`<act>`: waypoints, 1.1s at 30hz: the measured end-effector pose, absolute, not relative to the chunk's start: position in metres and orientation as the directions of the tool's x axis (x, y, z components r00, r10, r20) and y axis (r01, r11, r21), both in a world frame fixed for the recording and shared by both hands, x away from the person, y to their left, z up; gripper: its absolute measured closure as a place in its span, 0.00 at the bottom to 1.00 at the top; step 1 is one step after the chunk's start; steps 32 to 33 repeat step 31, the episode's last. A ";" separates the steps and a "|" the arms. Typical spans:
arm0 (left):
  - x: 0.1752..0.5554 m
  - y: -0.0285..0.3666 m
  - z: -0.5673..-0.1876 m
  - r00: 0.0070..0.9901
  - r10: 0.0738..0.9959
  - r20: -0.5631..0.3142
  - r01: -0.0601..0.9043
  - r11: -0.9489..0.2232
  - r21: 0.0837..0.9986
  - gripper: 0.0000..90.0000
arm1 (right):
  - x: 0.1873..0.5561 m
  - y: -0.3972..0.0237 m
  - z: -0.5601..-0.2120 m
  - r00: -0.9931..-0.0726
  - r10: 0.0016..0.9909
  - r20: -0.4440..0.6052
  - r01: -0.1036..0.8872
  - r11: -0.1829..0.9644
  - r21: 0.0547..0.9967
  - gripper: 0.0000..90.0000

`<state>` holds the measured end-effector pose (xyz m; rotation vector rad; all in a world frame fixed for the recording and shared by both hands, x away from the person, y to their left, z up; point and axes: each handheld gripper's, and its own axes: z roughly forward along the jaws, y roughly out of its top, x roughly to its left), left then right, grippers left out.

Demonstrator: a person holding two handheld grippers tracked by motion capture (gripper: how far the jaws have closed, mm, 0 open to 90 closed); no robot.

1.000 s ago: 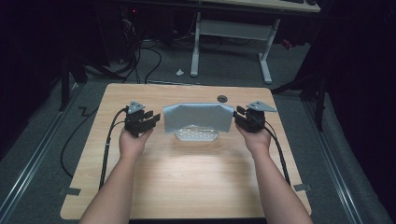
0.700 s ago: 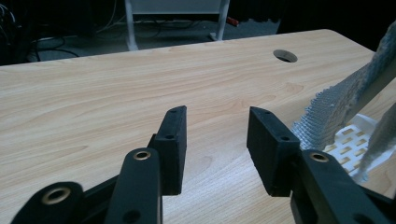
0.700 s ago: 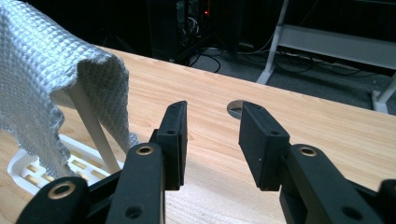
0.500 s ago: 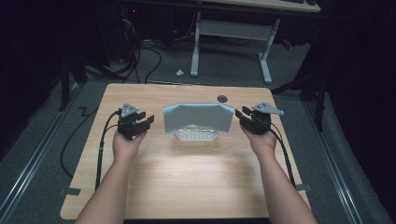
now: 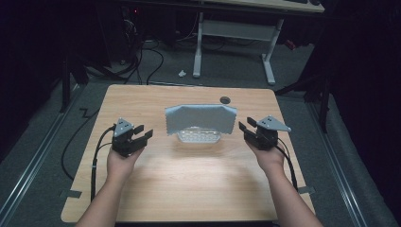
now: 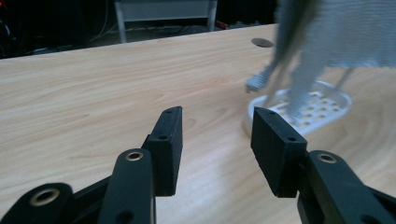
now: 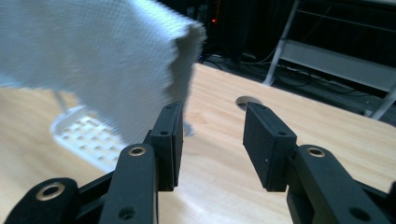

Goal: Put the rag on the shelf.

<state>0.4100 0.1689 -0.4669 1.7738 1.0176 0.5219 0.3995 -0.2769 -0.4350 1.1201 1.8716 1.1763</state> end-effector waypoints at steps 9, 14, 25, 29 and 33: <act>0.356 0.151 -0.473 0.641 0.763 -0.087 0.383 -0.220 0.897 0.57 | 0.353 -0.257 -0.446 -0.482 0.869 -0.110 0.288 0.275 0.917 0.62; 0.333 0.138 -0.483 0.672 0.736 -0.074 0.383 -0.260 0.886 0.56 | 0.328 -0.244 -0.455 -0.513 0.851 -0.111 0.292 0.294 0.910 0.60; 0.293 0.098 -0.526 0.731 0.673 -0.115 0.453 -0.353 0.819 0.54 | 0.281 -0.219 -0.509 -0.518 0.849 -0.106 0.376 0.338 0.863 0.54; 0.293 0.093 -0.531 0.732 0.672 -0.111 0.469 -0.380 0.797 0.53 | 0.280 -0.215 -0.519 -0.565 0.807 -0.171 0.377 0.437 0.817 0.53; 0.295 0.094 -0.530 0.727 0.677 -0.115 0.467 -0.365 0.805 0.52 | 0.283 -0.215 -0.520 -0.562 0.817 -0.127 0.402 0.404 0.822 0.52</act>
